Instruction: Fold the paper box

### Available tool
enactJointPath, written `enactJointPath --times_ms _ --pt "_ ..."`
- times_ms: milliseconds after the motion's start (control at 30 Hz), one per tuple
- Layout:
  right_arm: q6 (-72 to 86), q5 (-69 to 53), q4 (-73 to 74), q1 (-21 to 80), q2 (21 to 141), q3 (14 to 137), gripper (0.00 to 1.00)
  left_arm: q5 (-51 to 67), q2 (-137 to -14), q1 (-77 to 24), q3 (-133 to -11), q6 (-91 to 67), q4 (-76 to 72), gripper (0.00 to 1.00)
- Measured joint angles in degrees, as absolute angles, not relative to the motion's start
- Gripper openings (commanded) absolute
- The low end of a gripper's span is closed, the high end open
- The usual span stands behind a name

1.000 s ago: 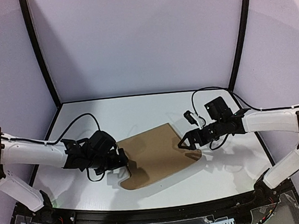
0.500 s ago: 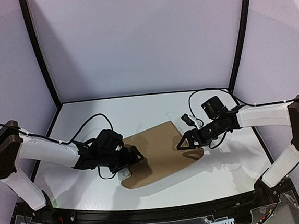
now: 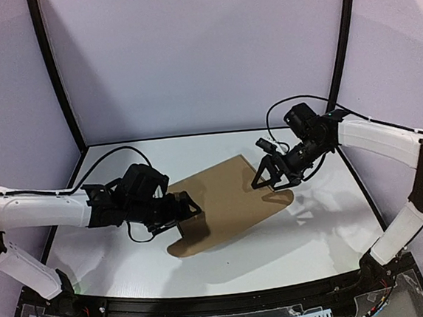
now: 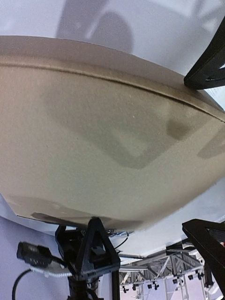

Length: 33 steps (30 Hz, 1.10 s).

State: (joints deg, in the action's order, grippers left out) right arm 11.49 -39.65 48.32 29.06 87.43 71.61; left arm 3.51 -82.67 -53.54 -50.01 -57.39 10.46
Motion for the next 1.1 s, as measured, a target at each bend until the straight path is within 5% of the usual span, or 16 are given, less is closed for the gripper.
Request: enactJointPath --times_ms 667,867,1100 --pt "14.0 -35.9 37.4 25.6 112.3 82.3 0.98 9.4 -95.1 -53.8 -53.8 -55.4 12.5 0.99" --pt "13.6 -25.3 35.7 23.4 109.1 80.1 0.98 10.1 -91.9 -53.9 -54.4 -53.9 17.6 0.99" --pt "16.6 -16.9 31.2 20.5 89.7 66.2 0.98 7.4 -83.8 -53.6 -67.2 -49.2 37.5 0.99"
